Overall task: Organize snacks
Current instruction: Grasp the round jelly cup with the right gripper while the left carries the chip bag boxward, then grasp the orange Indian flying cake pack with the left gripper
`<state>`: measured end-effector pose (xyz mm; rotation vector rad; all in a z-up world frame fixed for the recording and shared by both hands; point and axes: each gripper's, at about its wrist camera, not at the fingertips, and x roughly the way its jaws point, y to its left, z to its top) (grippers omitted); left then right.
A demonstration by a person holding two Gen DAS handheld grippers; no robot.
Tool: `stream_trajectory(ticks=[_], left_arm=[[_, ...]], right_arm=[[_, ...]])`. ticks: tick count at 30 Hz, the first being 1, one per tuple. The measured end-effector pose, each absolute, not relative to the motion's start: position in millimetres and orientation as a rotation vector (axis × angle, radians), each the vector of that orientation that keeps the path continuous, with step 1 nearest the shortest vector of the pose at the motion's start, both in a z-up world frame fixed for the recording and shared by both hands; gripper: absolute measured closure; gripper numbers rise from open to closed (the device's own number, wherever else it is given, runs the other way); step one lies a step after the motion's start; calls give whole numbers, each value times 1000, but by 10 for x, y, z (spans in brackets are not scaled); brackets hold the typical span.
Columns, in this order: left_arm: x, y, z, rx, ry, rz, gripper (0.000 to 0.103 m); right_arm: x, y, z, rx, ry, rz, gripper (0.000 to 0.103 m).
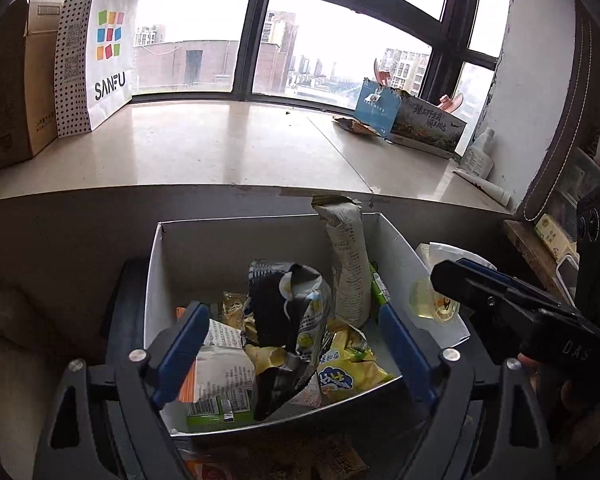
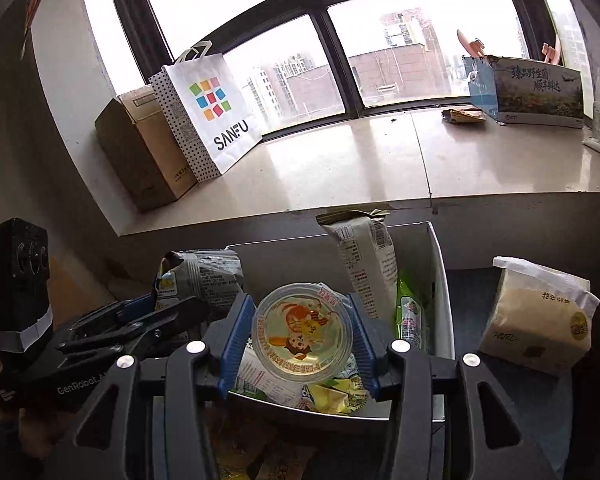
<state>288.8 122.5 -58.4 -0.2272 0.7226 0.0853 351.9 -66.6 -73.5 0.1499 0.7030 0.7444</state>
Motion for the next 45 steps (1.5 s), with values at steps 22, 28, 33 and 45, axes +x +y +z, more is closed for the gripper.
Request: stream_trajectory(ticks=[22, 28, 33, 45], left_arm=[[1383, 766, -592, -211, 585, -90, 0], [1020, 616, -794, -243, 618, -122, 0], [811, 598, -1045, -307, 680, -102, 0], [857, 1069, -1493, -478, 803, -2, 0]], right_arm=[[2221, -1529, -765, 95, 516, 737, 0], [1715, -1898, -923, 63, 494, 730, 0], [1390, -2216, -1069, 96, 485, 701, 0], [1258, -2528, -1329, 144, 554, 662, 0]])
